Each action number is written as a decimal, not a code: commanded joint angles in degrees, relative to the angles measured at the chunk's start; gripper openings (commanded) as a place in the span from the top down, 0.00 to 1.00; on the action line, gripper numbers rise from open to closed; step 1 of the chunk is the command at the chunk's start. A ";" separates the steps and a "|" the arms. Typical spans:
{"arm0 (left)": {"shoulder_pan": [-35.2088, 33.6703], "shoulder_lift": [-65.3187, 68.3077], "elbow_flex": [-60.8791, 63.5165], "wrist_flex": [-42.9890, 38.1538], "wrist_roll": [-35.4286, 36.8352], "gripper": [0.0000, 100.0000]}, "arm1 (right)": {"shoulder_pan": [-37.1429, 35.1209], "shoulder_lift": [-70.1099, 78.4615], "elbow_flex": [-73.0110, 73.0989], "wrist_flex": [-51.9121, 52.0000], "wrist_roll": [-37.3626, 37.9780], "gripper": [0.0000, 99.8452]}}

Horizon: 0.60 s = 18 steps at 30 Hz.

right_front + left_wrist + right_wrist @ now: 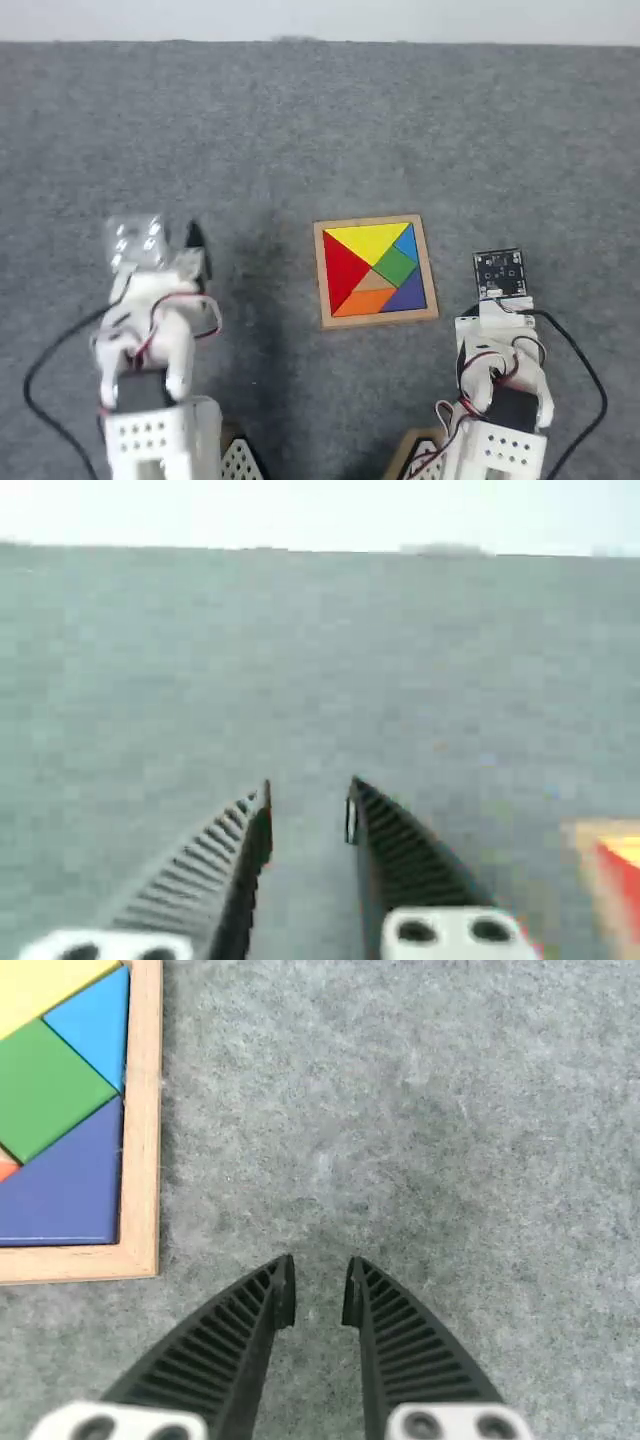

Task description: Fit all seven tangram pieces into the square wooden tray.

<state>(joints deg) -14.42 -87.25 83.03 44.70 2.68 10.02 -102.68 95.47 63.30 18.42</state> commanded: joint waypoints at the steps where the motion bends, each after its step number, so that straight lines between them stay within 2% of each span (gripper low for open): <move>1: -5.45 -18.90 8.75 6.77 -6.33 0.88 | -0.48 -0.40 0.79 -0.04 -0.53 0.91; 7: -5.27 -13.98 13.58 7.03 -8.09 0.88 | -0.48 -0.40 0.79 -0.13 -0.53 0.91; 12: -5.27 -14.07 13.49 12.40 -8.18 0.88 | -0.48 -0.31 0.79 -0.22 -0.53 0.91; 18: -5.63 -14.33 13.49 22.68 -8.35 0.88 | 0.31 -0.22 0.88 0.04 -0.53 0.91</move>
<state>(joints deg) -19.43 -101.76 97.01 61.76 -4.62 10.02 -102.68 95.47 63.30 18.42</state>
